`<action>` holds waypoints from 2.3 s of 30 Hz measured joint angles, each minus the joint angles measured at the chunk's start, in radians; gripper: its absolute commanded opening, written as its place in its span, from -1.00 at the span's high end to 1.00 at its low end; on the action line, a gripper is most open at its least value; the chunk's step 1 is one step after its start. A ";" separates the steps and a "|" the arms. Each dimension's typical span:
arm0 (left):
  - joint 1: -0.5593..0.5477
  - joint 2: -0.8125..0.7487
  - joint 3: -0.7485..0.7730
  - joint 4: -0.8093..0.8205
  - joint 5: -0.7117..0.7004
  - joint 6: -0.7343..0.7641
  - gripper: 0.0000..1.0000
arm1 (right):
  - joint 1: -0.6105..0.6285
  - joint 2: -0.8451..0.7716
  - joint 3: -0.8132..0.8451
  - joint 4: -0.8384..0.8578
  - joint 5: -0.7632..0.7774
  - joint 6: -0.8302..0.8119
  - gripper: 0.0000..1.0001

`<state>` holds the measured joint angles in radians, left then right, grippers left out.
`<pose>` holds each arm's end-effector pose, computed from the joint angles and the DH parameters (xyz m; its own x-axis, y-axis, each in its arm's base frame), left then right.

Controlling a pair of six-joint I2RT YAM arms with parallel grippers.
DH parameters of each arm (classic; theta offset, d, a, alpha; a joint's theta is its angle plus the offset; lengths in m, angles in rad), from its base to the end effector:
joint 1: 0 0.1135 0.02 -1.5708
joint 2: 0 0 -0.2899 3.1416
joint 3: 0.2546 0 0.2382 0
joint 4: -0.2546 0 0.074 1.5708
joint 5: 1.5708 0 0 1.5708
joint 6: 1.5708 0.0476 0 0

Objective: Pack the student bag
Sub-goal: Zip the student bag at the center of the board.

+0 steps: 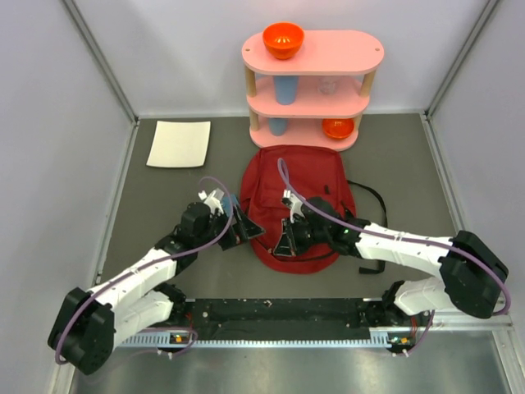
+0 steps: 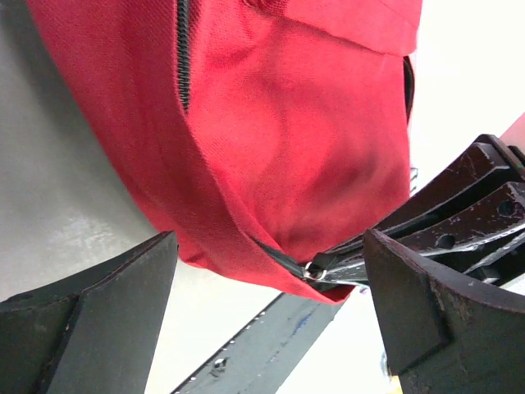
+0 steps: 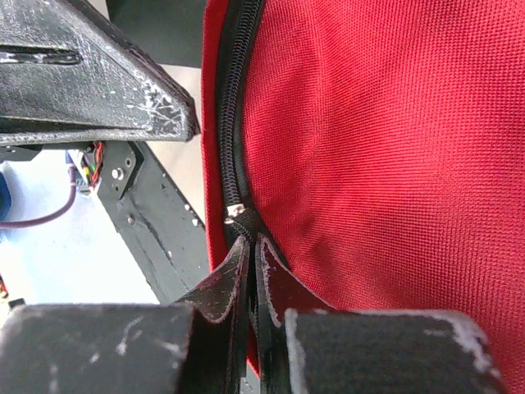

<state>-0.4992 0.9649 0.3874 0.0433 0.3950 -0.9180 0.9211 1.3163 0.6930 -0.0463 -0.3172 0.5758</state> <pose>0.1513 -0.1034 0.2162 -0.8535 -0.3697 -0.3671 0.0899 0.5895 -0.8027 0.1471 0.2182 0.2342 -0.8074 -0.2076 -0.5522 -0.5542 0.5879 0.5893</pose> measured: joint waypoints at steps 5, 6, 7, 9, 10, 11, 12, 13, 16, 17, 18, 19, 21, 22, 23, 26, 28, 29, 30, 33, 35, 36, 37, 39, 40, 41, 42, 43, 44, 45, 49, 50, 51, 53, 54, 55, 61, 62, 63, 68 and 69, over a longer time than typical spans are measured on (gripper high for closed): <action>-0.047 0.014 -0.001 0.040 -0.031 -0.074 -0.98 | 0.000 0.001 0.003 0.001 -0.001 0.000 1.00; -0.056 0.028 0.002 0.040 -0.041 -0.082 -0.98 | 0.000 0.001 0.003 0.002 -0.001 0.000 1.00; -0.066 0.044 0.002 0.041 -0.052 -0.091 -0.98 | 0.000 0.001 0.003 0.001 -0.001 0.000 1.00; -0.078 0.066 0.002 0.041 -0.066 -0.108 -0.98 | 0.000 0.001 0.003 0.000 0.000 0.000 1.00; -0.082 0.074 0.002 0.043 -0.071 -0.114 -0.98 | 0.000 0.001 0.003 0.000 0.001 0.000 1.00; -0.085 0.080 0.002 0.046 -0.073 -0.120 -0.98 | 0.000 0.001 0.003 0.000 0.001 0.000 1.00; -0.086 0.086 0.002 0.051 -0.076 -0.124 -0.95 | 0.000 0.001 0.003 -0.001 0.002 0.000 1.00; -0.086 0.092 0.003 0.056 -0.076 -0.126 -0.76 | 0.000 0.001 0.003 -0.001 0.002 0.001 1.00; -0.086 0.119 0.003 0.077 -0.080 -0.132 -0.12 | 0.000 -0.003 0.003 -0.001 0.002 0.001 1.00; -0.087 0.131 0.003 0.086 -0.083 -0.129 0.11 | 0.000 -0.005 0.003 -0.001 0.002 0.001 1.00; -0.087 0.139 0.003 0.092 -0.084 -0.137 0.34 | 0.000 -0.007 0.003 -0.002 0.001 0.001 1.00; -0.088 0.148 0.003 0.098 -0.090 -0.134 0.79 | 0.000 -0.008 0.003 -0.002 0.000 0.001 1.00; -0.089 0.160 0.003 0.108 -0.101 -0.133 1.00 | 0.000 -0.013 0.003 -0.008 -0.002 0.001 1.00; -0.089 0.161 0.003 0.111 -0.105 -0.128 1.00 | 0.000 -0.016 0.003 -0.015 -0.002 0.000 1.00; -0.089 0.161 0.003 0.114 -0.108 -0.124 1.00 | 0.000 -0.021 0.003 -0.024 -0.002 -0.001 1.00; -0.088 0.161 0.004 0.113 -0.118 -0.108 1.00 | 0.000 -0.050 0.000 -0.052 0.000 -0.013 1.00; -0.083 0.159 0.009 0.104 -0.120 -0.095 1.00 | 0.000 -0.079 -0.008 -0.064 0.003 -0.021 1.00; -0.077 0.156 0.014 0.094 -0.120 -0.080 1.00 | 0.000 -0.103 -0.018 -0.079 0.006 -0.026 1.00; -0.070 0.151 0.020 0.083 -0.122 -0.069 1.00 | 0.000 -0.120 -0.024 -0.088 0.008 -0.029 1.00; -0.047 0.134 0.043 0.045 -0.127 -0.024 1.00 | 0.000 -0.178 -0.037 -0.122 0.015 -0.041 1.00; -0.033 0.123 0.055 0.028 -0.128 -0.001 1.00 | 0.000 -0.209 -0.039 -0.143 0.020 -0.053 1.00; -0.024 0.115 0.060 0.020 -0.127 0.013 1.00 | 0.000 -0.221 -0.039 -0.153 0.023 -0.060 1.00; -0.018 0.109 0.064 0.013 -0.128 0.022 1.00 | 0.000 -0.232 -0.039 -0.164 0.026 -0.065 1.00; -0.005 0.101 0.071 -0.002 -0.127 0.041 1.00 | 0.000 -0.250 -0.039 -0.190 0.037 -0.074 1.00; 0.001 0.099 0.072 -0.006 -0.126 0.051 1.00 | 0.000 -0.256 -0.039 -0.201 0.043 -0.078 1.00; 0.008 0.098 0.074 -0.011 -0.123 0.058 1.00 | 0.000 -0.263 -0.039 -0.213 0.053 -0.080 1.00; 0.015 0.098 0.074 -0.015 -0.120 0.063 1.00 | 0.000 -0.275 -0.039 -0.227 0.064 -0.084 1.00; 0.022 0.098 0.074 -0.016 -0.117 0.068 1.00 | 0.000 -0.283 -0.039 -0.236 0.070 -0.085 1.00; 0.030 0.098 0.075 -0.017 -0.112 0.072 1.00 | 0.000 -0.293 -0.039 -0.246 0.078 -0.086 1.00; 0.037 0.098 0.075 -0.018 -0.108 0.076 1.00 | 0.000 -0.303 -0.039 -0.255 0.085 -0.086 1.00; 0.064 0.098 0.075 -0.021 -0.085 0.084 1.00 | 0.001 -0.361 -0.054 -0.294 0.129 -0.085 1.00; 0.073 0.097 0.075 -0.022 -0.080 0.084 1.00 | 0.001 -0.376 -0.060 -0.303 0.140 -0.082 1.00; 0.079 0.097 0.075 -0.023 -0.077 0.086 1.00 | 0.001 -0.391 -0.066 -0.314 0.150 -0.080 1.00; 0.092 0.097 0.075 -0.025 -0.071 0.091 1.00 | 0.001 -0.422 -0.080 -0.329 0.169 -0.072 1.00; 0.100 0.095 0.075 -0.029 -0.066 0.094 1.00 | 0.001 -0.444 -0.090 -0.341 0.183 -0.066 1.00; 0.104 0.093 0.075 -0.030 -0.062 0.096 1.00 | 0.001 -0.459 -0.096 -0.348 0.193 -0.058 1.00; 0.130 0.092 0.076 -0.039 -0.036 0.111 1.00 | 0.002 -0.568 -0.137 -0.410 0.293 -0.013 1.00; 0.135 0.092 0.076 -0.042 -0.035 0.113 1.00 | 0.002 -0.590 -0.144 -0.431 0.320 -0.002 1.00; 0.139 0.092 0.077 -0.045 -0.032 0.114 0.71 | 0.002 -0.602 -0.148 -0.445 0.337 0.008 1.00; 0.154 0.085 0.077 -0.045 -0.022 0.137 -0.40 | 0.002 -0.630 -0.151 -0.478 0.408 0.046 1.00; 0.159 0.078 0.077 -0.042 -0.019 0.139 -0.50 | 0.002 -0.625 -0.151 -0.478 0.410 0.048 1.00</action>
<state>-0.3405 1.0428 0.4641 0.0010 0.3759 -0.7788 0.9230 0.6910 0.5423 -0.5240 0.0933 0.6235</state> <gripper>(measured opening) 0.561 0.009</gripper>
